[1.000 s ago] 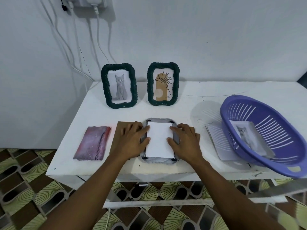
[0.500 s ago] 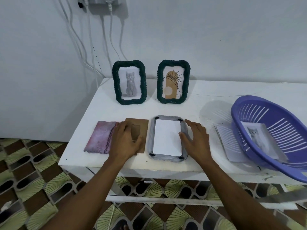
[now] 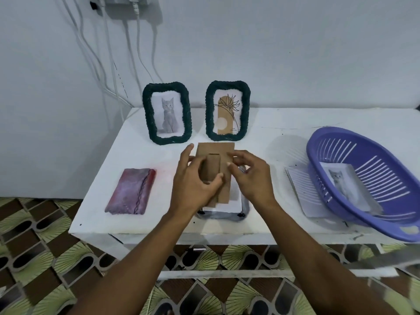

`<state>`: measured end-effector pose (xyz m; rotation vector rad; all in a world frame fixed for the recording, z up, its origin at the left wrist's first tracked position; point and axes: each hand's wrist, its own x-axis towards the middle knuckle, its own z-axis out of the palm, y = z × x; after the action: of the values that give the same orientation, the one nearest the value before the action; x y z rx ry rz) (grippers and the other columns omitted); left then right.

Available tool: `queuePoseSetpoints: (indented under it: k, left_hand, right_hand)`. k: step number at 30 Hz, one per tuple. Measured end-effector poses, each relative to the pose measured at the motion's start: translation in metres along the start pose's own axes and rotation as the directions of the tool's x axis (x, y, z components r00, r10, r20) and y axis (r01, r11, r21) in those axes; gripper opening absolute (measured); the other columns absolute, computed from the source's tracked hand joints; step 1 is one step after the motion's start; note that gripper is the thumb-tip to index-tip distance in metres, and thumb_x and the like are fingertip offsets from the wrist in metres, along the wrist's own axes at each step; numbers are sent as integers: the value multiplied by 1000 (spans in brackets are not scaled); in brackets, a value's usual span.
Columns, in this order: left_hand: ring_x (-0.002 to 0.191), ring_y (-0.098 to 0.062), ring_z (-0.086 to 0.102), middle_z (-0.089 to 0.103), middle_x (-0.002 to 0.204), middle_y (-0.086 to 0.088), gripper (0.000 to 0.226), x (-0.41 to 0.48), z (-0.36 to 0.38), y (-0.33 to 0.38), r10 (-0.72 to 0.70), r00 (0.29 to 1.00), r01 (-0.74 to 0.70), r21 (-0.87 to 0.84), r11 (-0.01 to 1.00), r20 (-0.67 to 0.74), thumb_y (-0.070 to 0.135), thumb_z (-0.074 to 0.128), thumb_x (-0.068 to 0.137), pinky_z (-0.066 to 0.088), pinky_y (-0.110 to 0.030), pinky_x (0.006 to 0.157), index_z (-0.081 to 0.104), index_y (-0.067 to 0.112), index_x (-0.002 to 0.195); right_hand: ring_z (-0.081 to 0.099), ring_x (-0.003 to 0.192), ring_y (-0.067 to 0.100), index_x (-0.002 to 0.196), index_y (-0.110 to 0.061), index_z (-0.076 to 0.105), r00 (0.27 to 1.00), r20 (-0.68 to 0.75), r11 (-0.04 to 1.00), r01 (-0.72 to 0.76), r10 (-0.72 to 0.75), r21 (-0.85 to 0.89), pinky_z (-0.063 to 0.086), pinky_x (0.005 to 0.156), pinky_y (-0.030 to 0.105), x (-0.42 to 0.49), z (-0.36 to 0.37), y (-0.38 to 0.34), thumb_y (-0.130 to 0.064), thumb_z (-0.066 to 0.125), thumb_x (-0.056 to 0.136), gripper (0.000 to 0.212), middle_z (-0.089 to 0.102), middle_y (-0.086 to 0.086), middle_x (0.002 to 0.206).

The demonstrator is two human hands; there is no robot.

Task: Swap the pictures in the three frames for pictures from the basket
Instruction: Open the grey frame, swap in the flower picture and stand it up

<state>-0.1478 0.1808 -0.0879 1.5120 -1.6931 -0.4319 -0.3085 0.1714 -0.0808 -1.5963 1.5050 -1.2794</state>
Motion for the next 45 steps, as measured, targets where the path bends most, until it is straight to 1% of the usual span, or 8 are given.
queuePoseSetpoints:
  k: [6, 9, 15, 19, 24, 35, 40, 45]
  left_hand:
    - [114, -11, 55, 61, 127, 4, 31, 9, 0, -23, -56, 989, 82, -191, 978, 138, 23, 63, 92, 45, -39, 102, 63, 22, 123]
    - [120, -14, 52, 60, 130, 2, 40, 9, 0, -32, -8, 973, 41, -137, 990, 231, 12, 67, 87, 39, -28, 104, 61, 23, 126]
    - [121, -17, 49, 59, 128, -3, 44, 6, 7, -44, -11, 971, 30, -76, 997, 237, 16, 71, 84, 37, -34, 106, 61, 26, 126]
    - [115, -18, 51, 64, 120, -2, 40, 7, 9, -47, 47, 971, -41, -33, 999, 234, 19, 71, 83, 39, -34, 100, 64, 20, 122]
    - [113, -16, 45, 63, 113, 2, 42, 7, 11, -57, 139, 954, -172, 106, 979, 265, 37, 58, 82, 35, -38, 92, 64, 21, 121]
    - [108, -12, 45, 61, 107, 5, 49, 2, 13, -64, 198, 944, -226, 79, 971, 264, 48, 50, 84, 36, -37, 91, 65, 19, 121]
    - [109, -9, 43, 58, 108, 10, 47, 1, 14, -70, 246, 934, -284, 122, 951, 259, 49, 52, 82, 32, -34, 90, 66, 22, 117]
    - [108, -7, 45, 57, 110, 9, 46, 2, 19, -74, 241, 937, -272, 93, 958, 254, 48, 56, 81, 37, -36, 92, 66, 20, 116]
  right_hand:
    - [64, 79, -3, 94, -26, 75, 966, 60, 948, -259, 253, 183, 47, 71, 15, 7, -18, 21, -13, 72, 84, 17, 71, -9, 80]
    - [66, 86, 7, 92, -27, 75, 959, 72, 945, -284, 276, 162, 48, 72, 17, 7, -17, 30, -13, 72, 83, 17, 72, -8, 82]
    - [67, 91, 9, 91, -37, 73, 951, 65, 951, -306, 303, 34, 53, 90, 42, 7, -13, 45, -26, 74, 80, 15, 73, -11, 86]
    - [64, 96, 4, 91, -42, 71, 970, 47, 970, -234, 237, -72, 44, 99, 49, 5, -10, 51, -34, 72, 77, 16, 72, -16, 86]
    - [44, 110, 12, 106, -41, 65, 997, 36, 940, -45, 61, -339, 20, 83, 30, -4, -6, 51, -27, 66, 87, 23, 68, -17, 88]
    - [42, 107, 9, 107, -42, 63, 997, 60, 936, -29, 53, -351, 21, 83, 32, -10, -6, 56, -26, 65, 88, 25, 66, -21, 88]
    - [43, 111, 18, 106, -34, 67, 995, 64, 806, 104, -82, -583, 30, 81, 37, -17, -5, 71, -36, 64, 83, 23, 62, -12, 109]
    - [49, 112, 17, 108, -30, 68, 993, 81, 838, 116, -86, -533, 34, 85, 40, -17, -5, 77, -34, 59, 84, 25, 63, -9, 116]
